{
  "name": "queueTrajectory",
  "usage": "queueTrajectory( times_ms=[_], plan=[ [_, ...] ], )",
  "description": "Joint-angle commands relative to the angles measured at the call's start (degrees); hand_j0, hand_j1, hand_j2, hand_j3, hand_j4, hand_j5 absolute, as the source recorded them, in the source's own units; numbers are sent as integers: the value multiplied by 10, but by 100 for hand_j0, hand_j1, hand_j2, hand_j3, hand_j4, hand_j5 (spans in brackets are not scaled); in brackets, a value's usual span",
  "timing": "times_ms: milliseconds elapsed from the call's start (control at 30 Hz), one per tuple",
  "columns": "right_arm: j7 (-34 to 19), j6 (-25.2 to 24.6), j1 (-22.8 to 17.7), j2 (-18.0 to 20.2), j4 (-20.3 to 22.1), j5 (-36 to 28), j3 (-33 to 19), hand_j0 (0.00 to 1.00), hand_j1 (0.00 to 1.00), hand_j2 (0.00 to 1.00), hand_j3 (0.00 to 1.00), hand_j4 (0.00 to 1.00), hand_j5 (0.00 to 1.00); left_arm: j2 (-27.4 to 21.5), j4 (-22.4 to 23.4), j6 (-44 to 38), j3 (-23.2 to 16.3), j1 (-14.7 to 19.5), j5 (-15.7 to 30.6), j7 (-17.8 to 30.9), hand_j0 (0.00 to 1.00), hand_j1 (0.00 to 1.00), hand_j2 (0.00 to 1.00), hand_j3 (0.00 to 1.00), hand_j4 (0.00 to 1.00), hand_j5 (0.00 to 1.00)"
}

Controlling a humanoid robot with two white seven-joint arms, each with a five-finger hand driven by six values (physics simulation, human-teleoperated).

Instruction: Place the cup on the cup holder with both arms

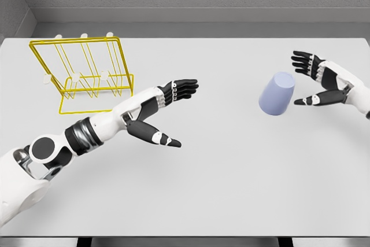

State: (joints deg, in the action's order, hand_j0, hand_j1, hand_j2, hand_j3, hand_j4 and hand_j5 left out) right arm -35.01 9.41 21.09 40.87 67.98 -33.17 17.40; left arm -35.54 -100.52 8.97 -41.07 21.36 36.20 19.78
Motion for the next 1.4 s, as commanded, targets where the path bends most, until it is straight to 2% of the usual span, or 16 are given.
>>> queueTrajectory(
  times_ms=[0, 400, 600, 833, 967, 1367],
  plan=[
    [0, 4, 0, -4, 0, -4, -3, 100, 100, 100, 100, 100, 100, -1, 0, 0, 0, 0, 3, 0, 100, 100, 100, 100, 100, 100],
    [0, 25, -18, -13, -1, -4, -3, 100, 100, 100, 100, 100, 100, -1, 0, 0, 0, 0, 3, 0, 100, 100, 100, 100, 100, 100],
    [0, 25, -18, -23, -25, -4, -2, 100, 100, 100, 100, 100, 100, -2, 0, 0, 0, -1, 3, 0, 100, 100, 100, 100, 100, 100],
    [0, 65, -18, -25, -50, -4, -1, 100, 100, 100, 100, 100, 100, -1, 1, -9, 0, 1, 3, -1, 100, 100, 100, 100, 100, 100],
    [0, 65, -18, -42, -51, -4, -1, 100, 100, 100, 100, 100, 100, -2, 1, -9, 1, 1, 3, -1, 100, 100, 100, 100, 100, 100],
    [0, 65, -17, -54, -61, -3, 0, 100, 100, 100, 100, 100, 100, -1, 1, -8, 0, 2, 3, 0, 100, 100, 100, 100, 100, 100]
  ],
)
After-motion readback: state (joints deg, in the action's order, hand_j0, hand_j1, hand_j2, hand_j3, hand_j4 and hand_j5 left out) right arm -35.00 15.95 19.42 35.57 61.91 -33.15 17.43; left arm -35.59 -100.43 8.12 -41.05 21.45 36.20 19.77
